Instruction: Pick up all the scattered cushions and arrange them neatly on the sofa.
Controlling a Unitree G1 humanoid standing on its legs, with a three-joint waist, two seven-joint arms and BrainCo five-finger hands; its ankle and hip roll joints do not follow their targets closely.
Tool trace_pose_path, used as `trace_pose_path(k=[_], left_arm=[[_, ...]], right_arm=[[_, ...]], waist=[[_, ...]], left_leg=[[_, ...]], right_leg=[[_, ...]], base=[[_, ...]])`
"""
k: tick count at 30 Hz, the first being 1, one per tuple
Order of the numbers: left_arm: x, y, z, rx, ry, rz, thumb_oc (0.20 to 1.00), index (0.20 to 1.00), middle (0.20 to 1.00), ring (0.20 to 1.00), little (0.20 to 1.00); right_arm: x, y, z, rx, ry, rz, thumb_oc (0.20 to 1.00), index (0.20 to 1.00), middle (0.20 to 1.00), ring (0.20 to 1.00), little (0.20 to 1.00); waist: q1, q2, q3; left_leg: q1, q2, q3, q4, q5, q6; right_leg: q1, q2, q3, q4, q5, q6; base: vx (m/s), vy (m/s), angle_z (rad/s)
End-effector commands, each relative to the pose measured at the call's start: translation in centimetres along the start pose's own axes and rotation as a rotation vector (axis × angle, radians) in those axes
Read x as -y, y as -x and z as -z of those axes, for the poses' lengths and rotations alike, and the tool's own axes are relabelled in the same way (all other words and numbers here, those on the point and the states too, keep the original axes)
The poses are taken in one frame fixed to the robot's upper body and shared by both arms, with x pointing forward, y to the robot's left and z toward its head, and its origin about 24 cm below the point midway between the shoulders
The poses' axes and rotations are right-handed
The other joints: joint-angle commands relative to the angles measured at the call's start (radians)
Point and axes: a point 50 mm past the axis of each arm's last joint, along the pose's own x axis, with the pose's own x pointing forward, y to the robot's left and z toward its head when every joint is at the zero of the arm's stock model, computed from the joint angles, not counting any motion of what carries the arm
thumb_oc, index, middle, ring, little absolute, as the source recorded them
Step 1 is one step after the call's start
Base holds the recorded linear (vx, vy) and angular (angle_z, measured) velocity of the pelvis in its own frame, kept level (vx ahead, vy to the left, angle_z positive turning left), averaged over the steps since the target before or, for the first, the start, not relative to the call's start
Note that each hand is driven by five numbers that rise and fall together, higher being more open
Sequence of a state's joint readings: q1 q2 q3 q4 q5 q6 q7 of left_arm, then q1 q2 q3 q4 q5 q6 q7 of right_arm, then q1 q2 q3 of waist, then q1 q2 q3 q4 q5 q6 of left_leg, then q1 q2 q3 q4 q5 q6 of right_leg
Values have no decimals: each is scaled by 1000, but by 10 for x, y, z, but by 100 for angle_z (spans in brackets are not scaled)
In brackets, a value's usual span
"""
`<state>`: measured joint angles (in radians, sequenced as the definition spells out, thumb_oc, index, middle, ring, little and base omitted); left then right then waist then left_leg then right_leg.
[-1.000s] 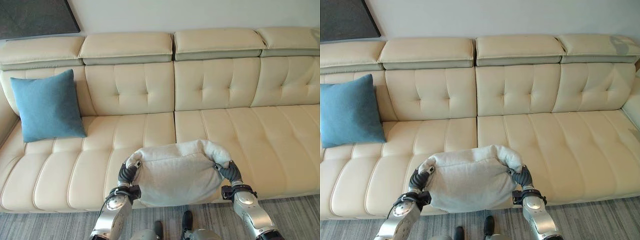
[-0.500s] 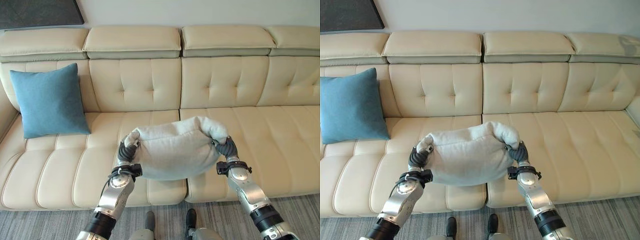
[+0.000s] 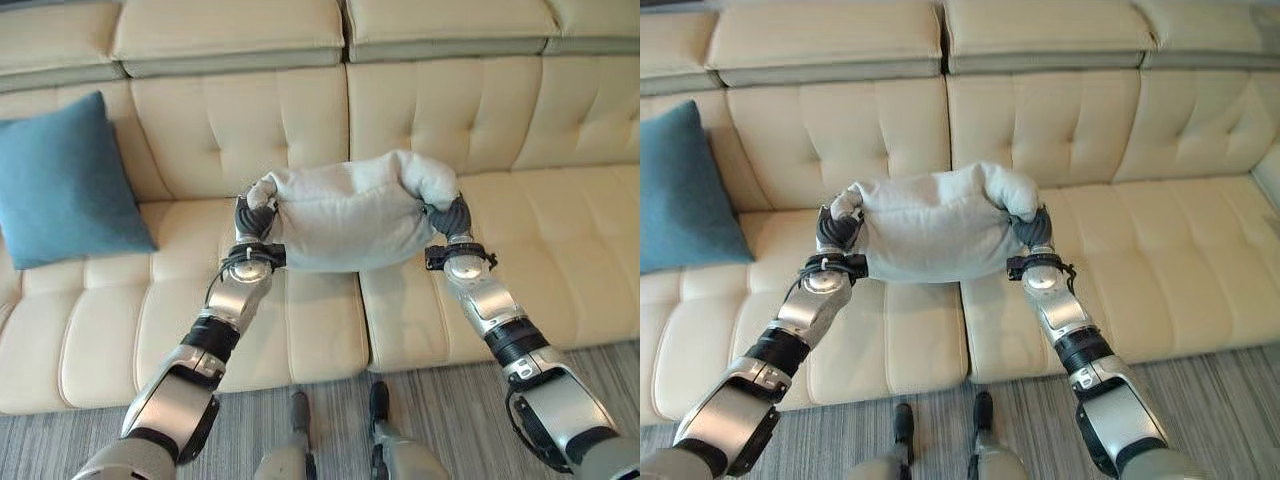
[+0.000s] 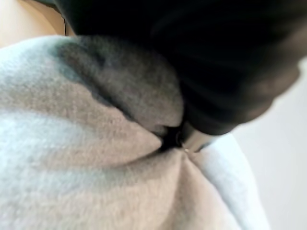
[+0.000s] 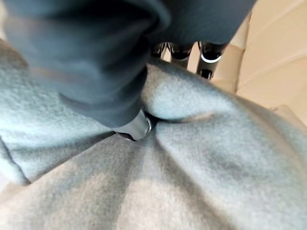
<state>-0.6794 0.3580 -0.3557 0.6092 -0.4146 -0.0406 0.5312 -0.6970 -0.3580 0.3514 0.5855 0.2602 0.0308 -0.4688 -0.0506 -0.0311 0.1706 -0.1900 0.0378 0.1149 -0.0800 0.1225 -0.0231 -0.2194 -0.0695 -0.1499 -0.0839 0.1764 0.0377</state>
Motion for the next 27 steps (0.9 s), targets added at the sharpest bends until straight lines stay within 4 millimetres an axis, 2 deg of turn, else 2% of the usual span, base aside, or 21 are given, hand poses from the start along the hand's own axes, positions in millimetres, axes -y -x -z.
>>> trace_pose_path(k=[1, 5, 6, 7, 8, 9, 10, 12, 14, 15, 16, 18, 19, 20, 22, 23, 24, 25, 27], left_arm=[[19, -17, -68, 241, 27, 44, 200, 200, 200, 200, 200], [27, -24, -62, 202, -66, 26, 200, 200, 200, 200, 200], [28, -30, -61, 177, -103, 7, 360, 360, 360, 360, 360], [26, -34, -61, 163, -142, -9, 636, 636, 636, 636, 636], [23, -39, -60, 140, -175, -25, 934, 934, 934, 934, 934], [23, -39, -60, 140, -175, -25, 1000, 1000, 1000, 1000, 1000], [18, -43, -63, 132, -189, -38, 1000, 1000, 1000, 1000, 1000], [-17, -57, -64, 49, -127, -126, 1000, 1000, 1000, 1000, 1000], [-17, -57, -65, 50, -126, -126, 1000, 1000, 1000, 1000, 1000], [-43, -61, -52, -43, 18, -203, 1000, 1000, 1000, 1000, 1000], [-43, -61, -52, -43, 18, -203, 1000, 1000, 1000, 1000, 1000], [-68, -61, -42, -101, 136, -269, 1000, 1000, 1000, 1000, 1000], [-101, -59, -31, -136, 208, -354, 1000, 1000, 1000, 1000, 1000], [-112, -56, -26, -144, 230, -377, 1000, 1000, 1000, 1000, 1000], [-140, -47, -8, -172, 213, -432, 1000, 1000, 1000, 1000, 1000], [-149, -43, -5, -157, 219, -451, 1000, 1000, 1000, 1000, 1000], [-149, -42, -3, -160, 216, -451, 1000, 1000, 1000, 1000, 1000], [-173, -27, 23, -231, 223, -500, 1000, 1000, 1000, 1000, 1000], [-182, -15, 41, -259, 264, -522, 1000, 1000, 1000, 1000, 1000]], right_arm=[[-17, -14, -67, 227, -62, -34, 200, 200, 200, 200, 200], [-25, -24, -61, 162, -17, -25, 200, 200, 200, 200, 200], [-26, -30, -57, 116, 10, -23, 250, 250, 250, 250, 250], [-25, -33, -55, 90, 39, -16, 1000, 1000, 1000, 1000, 1000], [-23, -37, -47, 33, 45, 6, 1000, 1000, 1000, 1000, 1000], [-23, -37, -47, 33, 45, 6, 1000, 1000, 1000, 1000, 1000], [-20, -40, -45, 2, 50, 20, 1000, 1000, 1000, 1000, 1000], [5, -49, -37, -86, 75, 105, 1000, 1000, 1000, 1000, 1000], [5, -50, -37, -85, 74, 105, 1000, 1000, 1000, 1000, 1000], [25, -52, -29, -141, 18, 183, 1000, 1000, 1000, 1000, 1000], [24, -52, -29, -141, 18, 182, 1000, 1000, 1000, 1000, 1000], [42, -53, -26, -154, -31, 268, 1000, 1000, 1000, 1000, 1000], [67, -52, -20, -168, -100, 372, 1000, 1000, 1000, 1000, 1000], [74, -50, -16, -164, -117, 397, 1000, 1000, 1000, 1000, 1000], [101, -43, -1, -181, -196, 483, 1000, 1000, 1000, 1000, 1000], [114, -38, 7, -190, -244, 523, 1000, 1000, 1000, 1000, 1000], [114, -38, 9, -194, -243, 523, 1000, 1000, 1000, 1000, 1000], [134, -24, 36, -255, -333, 588, 1000, 1000, 1000, 1000, 1000], [141, -12, 54, -283, -398, 603, 1000, 1000, 1000, 1000, 1000]], waist=[[-1, -5, 16], [3, -2, 34], [5, -2, 43], [7, -3, 47], [8, -2, 51], [8, -2, 51], [9, -1, 53], [10, -1, 47], [10, -1, 50], [12, 0, 47], [12, 0, 48], [13, 2, 44], [16, 4, 36], [18, 5, 32], [19, 10, 25], [22, 11, 22], [22, 11, 20], [27, 13, 10], [30, 11, 1]], left_leg=[[39, 0, -14, -7, -87, -49], [9, -1, -18, -7, -77, -51], [-6, -2, -21, -7, -71, -54], [-12, -2, -22, -7, -67, -56], [-21, -2, -22, -7, -64, -58], [-21, -2, -22, -7, -64, -58], [-25, -1, -23, -7, -61, -59], [-22, -2, -23, -7, -61, -62], [-21, -2, -24, -7, -61, -62], [-9, -2, -26, -7, -67, -62], [-8, -2, -26, -7, -68, -62], [5, -2, -25, -7, -74, -60], [20, -3, -26, -7, -81, -58], [27, -3, -26, -7, -85, -57], [42, -5, -25, -7, -94, -55], [48, -5, -24, -7, -99, -53], [50, -5, -25, -7, -100, -53], [68, -6, -25, -7, -108, -51], [79, -6, -23, -7, -114, -49]], right_leg=[[63, 17, -11, -3, -183, 65], [33, 12, -13, -3, -176, 69], [19, 11, -14, -3, -169, 69], [12, 11, -17, -3, -165, 70], [5, 10, -19, -3, -162, 72], [4, 10, -19, -3, -162, 72], [1, 10, -20, -3, -159, 73], [3, 9, -23, -3, -158, 76], [4, 9, -23, -3, -159, 76], [17, 10, -24, -3, -166, 77], [18, 10, -25, -3, -166, 77], [30, 10, -26, -3, -171, 77], [45, 9, -27, -3, -176, 78], [52, 8, -29, -3, -178, 78], [66, 7, -32, -3, -183, 79], [73, 6, -34, -3, -185, 79], [75, 6, -34, -3, -186, 79], [92, 4, -38, -3, -193, 80], [104, 3, -40, -3, -195, 80]], base=[[11, 6, -11], [3, 5, -3], [0, 0, 0], [0, 0, 0], [0, 0, 0], [0, 0, 0], [0, 0, 0], [42, 14, 1], [0, 0, 0], [30, 11, 3], [48, 20, 5], [44, 28, 6], [62, 38, 5], [68, 43, 5], [45, 45, 6], [31, 33, 7], [48, 39, 13], [44, 37, 14], [47, 43, 7]])
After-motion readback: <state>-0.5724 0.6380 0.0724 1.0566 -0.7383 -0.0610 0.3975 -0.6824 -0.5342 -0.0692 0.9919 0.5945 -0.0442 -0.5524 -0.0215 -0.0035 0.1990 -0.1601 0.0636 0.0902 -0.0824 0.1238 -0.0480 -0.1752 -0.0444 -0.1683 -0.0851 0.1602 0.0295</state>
